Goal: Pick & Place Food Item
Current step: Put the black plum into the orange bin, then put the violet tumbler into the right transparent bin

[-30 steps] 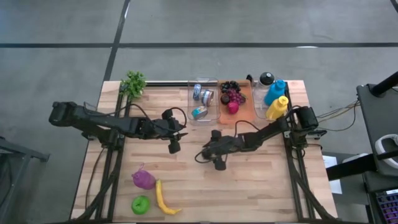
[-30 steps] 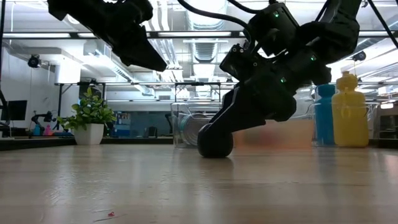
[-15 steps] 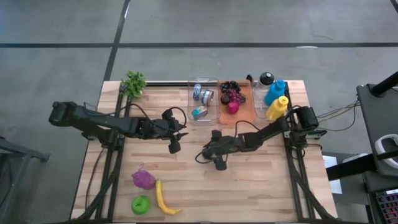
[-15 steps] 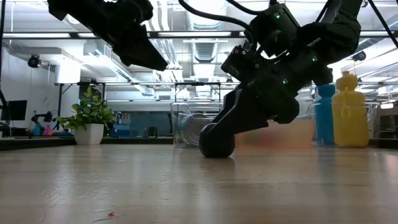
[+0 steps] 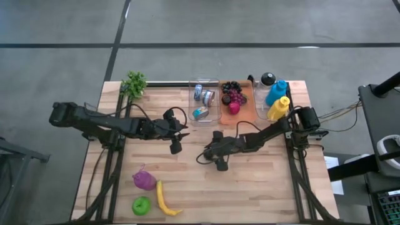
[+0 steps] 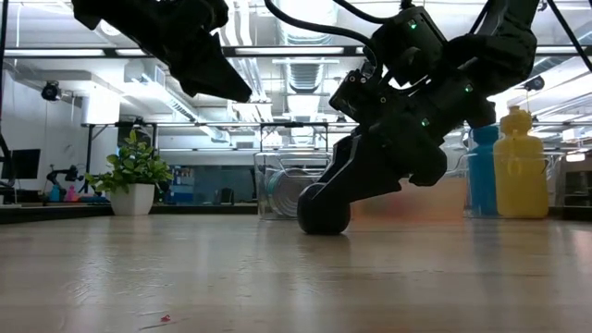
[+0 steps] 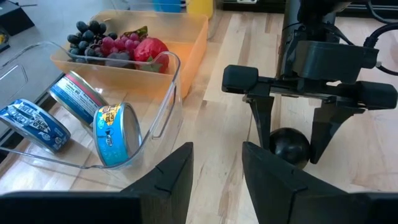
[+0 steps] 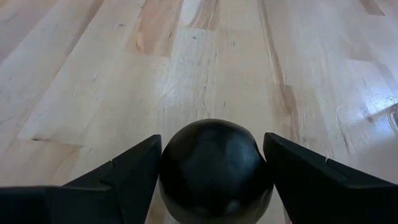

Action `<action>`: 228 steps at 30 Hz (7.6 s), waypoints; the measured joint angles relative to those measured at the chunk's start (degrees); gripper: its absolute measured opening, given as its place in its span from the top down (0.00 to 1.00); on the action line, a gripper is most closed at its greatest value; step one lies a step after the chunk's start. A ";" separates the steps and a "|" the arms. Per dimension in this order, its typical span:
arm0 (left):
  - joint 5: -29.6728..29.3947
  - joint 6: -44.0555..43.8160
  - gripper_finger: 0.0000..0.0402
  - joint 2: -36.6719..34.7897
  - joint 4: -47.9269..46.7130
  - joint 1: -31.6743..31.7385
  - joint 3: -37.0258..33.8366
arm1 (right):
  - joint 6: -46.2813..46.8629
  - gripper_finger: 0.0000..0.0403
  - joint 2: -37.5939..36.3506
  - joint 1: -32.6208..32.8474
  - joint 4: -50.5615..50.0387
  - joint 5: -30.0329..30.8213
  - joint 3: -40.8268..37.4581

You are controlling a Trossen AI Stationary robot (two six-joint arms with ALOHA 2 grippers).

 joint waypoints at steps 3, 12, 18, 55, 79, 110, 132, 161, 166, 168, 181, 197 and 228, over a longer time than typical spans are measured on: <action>0.01 -0.10 0.65 0.00 -0.01 0.00 0.00 | 0.48 0.33 0.00 0.00 -0.12 -0.19 0.00; 0.03 -0.15 0.65 0.00 -0.04 -0.37 0.00 | 0.00 0.31 -0.11 0.00 -0.72 -0.44 0.00; 0.04 0.01 0.65 0.00 -0.04 -0.37 0.00 | -0.04 0.28 -0.11 0.00 -0.85 -0.44 0.00; 0.07 0.02 0.65 0.01 0.54 -0.37 0.00 | -0.28 0.43 -0.13 0.00 -1.86 0.05 0.08; 0.10 0.02 0.66 0.00 1.19 -0.53 0.07 | 0.41 0.44 -14.75 0.40 -12.87 2.08 0.27; 0.07 1.36 0.66 -0.42 0.92 -1.11 0.63 | 15.51 0.44 -35.47 -17.39 -28.40 31.51 -6.47; 0.07 1.55 0.66 -0.42 1.53 -1.11 0.74 | 19.96 0.44 -27.48 -25.29 -31.21 24.17 -6.54; 0.09 1.55 0.66 -0.39 1.53 -1.22 0.74 | 19.47 0.42 -30.93 -25.29 -40.00 27.22 -6.38; 0.09 1.53 0.66 -0.39 1.51 -1.22 0.74 | 19.50 0.37 -30.93 -25.29 -39.98 27.17 -6.38; 0.09 1.53 0.66 -0.39 1.52 -1.22 0.74 | 19.50 0.35 -30.93 -25.29 -39.95 27.17 -6.38; 0.09 1.53 0.66 -0.37 1.51 -1.22 0.74 | 17.75 0.22 -30.80 -25.29 -39.80 24.74 -6.38; 0.09 1.53 0.66 -0.37 1.51 -1.22 0.74 | 18.01 0.20 -35.08 -25.09 -39.26 23.37 -6.38; 0.07 1.53 0.66 -0.37 1.51 -1.22 0.74 | 16.65 0.40 -37.70 -18.58 -36.65 23.69 -6.38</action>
